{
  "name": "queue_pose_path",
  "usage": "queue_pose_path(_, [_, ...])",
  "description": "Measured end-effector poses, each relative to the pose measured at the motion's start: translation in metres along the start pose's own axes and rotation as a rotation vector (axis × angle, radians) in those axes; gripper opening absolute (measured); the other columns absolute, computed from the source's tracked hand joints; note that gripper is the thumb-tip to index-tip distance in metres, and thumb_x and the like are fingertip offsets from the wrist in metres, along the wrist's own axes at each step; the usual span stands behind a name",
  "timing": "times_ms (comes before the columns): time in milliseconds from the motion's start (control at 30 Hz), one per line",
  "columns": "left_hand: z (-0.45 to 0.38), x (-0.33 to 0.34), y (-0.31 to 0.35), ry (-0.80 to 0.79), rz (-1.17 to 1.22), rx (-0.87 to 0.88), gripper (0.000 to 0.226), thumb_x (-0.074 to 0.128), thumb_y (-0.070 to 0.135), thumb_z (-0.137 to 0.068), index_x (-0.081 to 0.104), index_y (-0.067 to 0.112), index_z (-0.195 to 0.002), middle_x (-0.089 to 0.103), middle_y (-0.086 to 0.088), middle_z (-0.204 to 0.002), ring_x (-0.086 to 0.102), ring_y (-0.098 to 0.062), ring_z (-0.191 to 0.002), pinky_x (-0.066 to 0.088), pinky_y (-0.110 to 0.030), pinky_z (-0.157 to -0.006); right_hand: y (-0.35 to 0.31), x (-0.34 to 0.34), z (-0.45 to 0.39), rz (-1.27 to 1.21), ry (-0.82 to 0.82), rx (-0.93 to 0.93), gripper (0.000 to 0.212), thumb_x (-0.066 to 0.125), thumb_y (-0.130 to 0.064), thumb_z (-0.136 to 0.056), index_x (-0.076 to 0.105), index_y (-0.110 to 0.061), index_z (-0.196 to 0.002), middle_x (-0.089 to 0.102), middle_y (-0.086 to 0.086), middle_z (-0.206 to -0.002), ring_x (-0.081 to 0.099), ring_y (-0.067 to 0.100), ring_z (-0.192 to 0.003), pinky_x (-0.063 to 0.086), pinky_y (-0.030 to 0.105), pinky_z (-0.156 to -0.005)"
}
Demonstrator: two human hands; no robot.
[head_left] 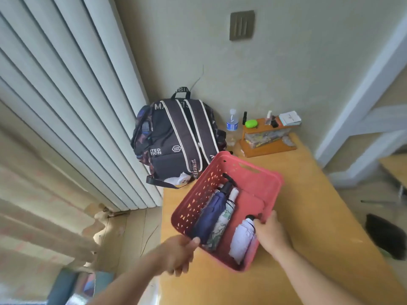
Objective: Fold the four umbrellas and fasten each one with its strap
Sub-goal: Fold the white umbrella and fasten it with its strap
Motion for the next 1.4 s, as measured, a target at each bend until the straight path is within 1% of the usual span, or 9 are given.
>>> queue_pose_path(133, [-0.034, -0.096, 0.023, 0.476, -0.310, 0.108, 0.061, 0.031, 0.064, -0.104, 0.064, 0.015, -0.092, 0.069, -0.004, -0.083, 0.066, -0.027, -0.083, 0.053, -0.037, -0.075, 0.019, 0.009, 0.018, -0.011, -0.030, -0.027, 0.027, 0.054, -0.032, -0.096, 0.049, -0.028, -0.122, 0.074, 0.010, -0.106, 0.069, 0.037, -0.099, 0.054, 0.040, -0.084])
queue_pose_path(167, [-0.046, -0.099, 0.027, 0.491, -0.377, 0.108, 0.058, 0.029, 0.066, -0.103, 0.061, 0.018, -0.098, 0.070, -0.005, -0.090, 0.066, -0.029, -0.089, 0.052, -0.039, -0.081, 0.022, 0.015, 0.020, -0.011, -0.024, -0.029, 0.028, 0.049, -0.031, -0.099, 0.049, -0.026, -0.127, 0.073, 0.013, -0.110, 0.068, 0.038, -0.101, 0.054, 0.041, -0.085])
queue_pose_path(333, [-0.090, -0.066, 0.029, 0.313, -0.555, 0.109, 0.066, 0.012, 0.079, -0.095, 0.054, 0.029, -0.105, 0.069, 0.003, -0.092, 0.068, -0.021, -0.087, 0.057, -0.042, -0.086, 0.026, 0.007, 0.024, 0.153, 0.083, -0.090, 0.031, 0.035, -0.029, -0.108, 0.050, -0.013, -0.130, 0.072, 0.017, -0.102, 0.069, 0.041, -0.097, 0.051, 0.042, -0.073])
queue_pose_path(567, [-0.084, 0.009, 0.096, 0.216, -0.585, 0.208, 0.050, 0.022, 0.059, -0.104, 0.060, 0.027, -0.093, 0.069, 0.007, -0.088, 0.069, -0.014, -0.083, 0.060, -0.037, -0.081, 0.063, -0.089, -0.024, 0.298, 0.093, -0.182, 0.031, 0.038, -0.033, -0.107, 0.054, -0.022, -0.131, 0.072, 0.011, -0.096, 0.068, 0.038, -0.092, 0.054, 0.044, -0.078])
queue_pose_path(733, [-0.090, 0.063, 0.190, 0.257, -0.648, 0.329, 0.040, 0.030, 0.032, -0.110, 0.064, 0.011, -0.108, 0.071, -0.008, -0.105, 0.068, -0.030, -0.097, 0.058, -0.042, -0.085, 0.079, -0.183, -0.091, 0.445, 0.195, -0.215, 0.043, 0.020, -0.054, -0.099, 0.051, -0.034, -0.122, 0.066, -0.002, -0.080, 0.066, 0.024, -0.069, 0.059, 0.046, -0.068])
queue_pose_path(867, [-0.112, 0.092, 0.255, 0.267, -0.714, 0.301, 0.030, 0.040, 0.021, -0.108, 0.067, 0.008, -0.113, 0.071, -0.010, -0.110, 0.069, -0.032, -0.103, 0.059, -0.042, -0.088, 0.074, -0.242, -0.134, 0.593, 0.204, -0.213, 0.022, 0.033, -0.027, -0.106, 0.048, -0.025, -0.122, 0.061, 0.001, -0.081, 0.061, 0.021, -0.067, 0.057, 0.041, -0.064])
queue_pose_path(1033, [-0.146, 0.125, 0.300, 0.203, -0.892, 0.265, 0.020, 0.062, 0.013, -0.097, 0.065, 0.011, -0.116, 0.069, -0.007, -0.108, 0.070, -0.029, -0.100, 0.059, -0.035, -0.079, 0.087, -0.275, -0.171, 0.627, 0.184, -0.104, 0.030, 0.026, -0.018, -0.105, 0.047, -0.022, -0.127, 0.067, 0.006, -0.100, 0.068, 0.026, -0.088, 0.060, 0.044, -0.078])
queue_pose_path(1300, [-0.164, 0.146, 0.310, 0.234, -0.570, 0.246, 0.037, 0.035, 0.039, -0.109, 0.061, 0.017, -0.121, 0.067, -0.006, -0.118, 0.067, -0.025, -0.111, 0.055, -0.039, -0.096, 0.113, -0.278, -0.187, 0.473, 0.235, -0.088, 0.017, 0.040, -0.029, -0.105, 0.051, -0.030, -0.117, 0.070, 0.001, -0.105, 0.068, 0.025, -0.092, 0.057, 0.038, -0.076])
queue_pose_path(1400, [-0.169, 0.142, 0.309, 0.220, -0.509, 0.280, 0.047, 0.030, 0.056, -0.108, 0.061, 0.023, -0.118, 0.068, -0.008, -0.126, 0.064, -0.024, -0.122, 0.048, -0.033, -0.101, 0.123, -0.293, -0.193, 0.349, 0.212, -0.090, 0.017, 0.043, -0.038, -0.100, 0.059, -0.039, -0.098, 0.069, -0.005, -0.100, 0.066, 0.022, -0.090, 0.055, 0.038, -0.083])
Point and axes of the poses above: each hand's wrist, its own z-axis away from the middle knuckle, its own x-axis out of the palm, y = z × x, the point moved 7 cm from there along -z, towards the middle knuckle
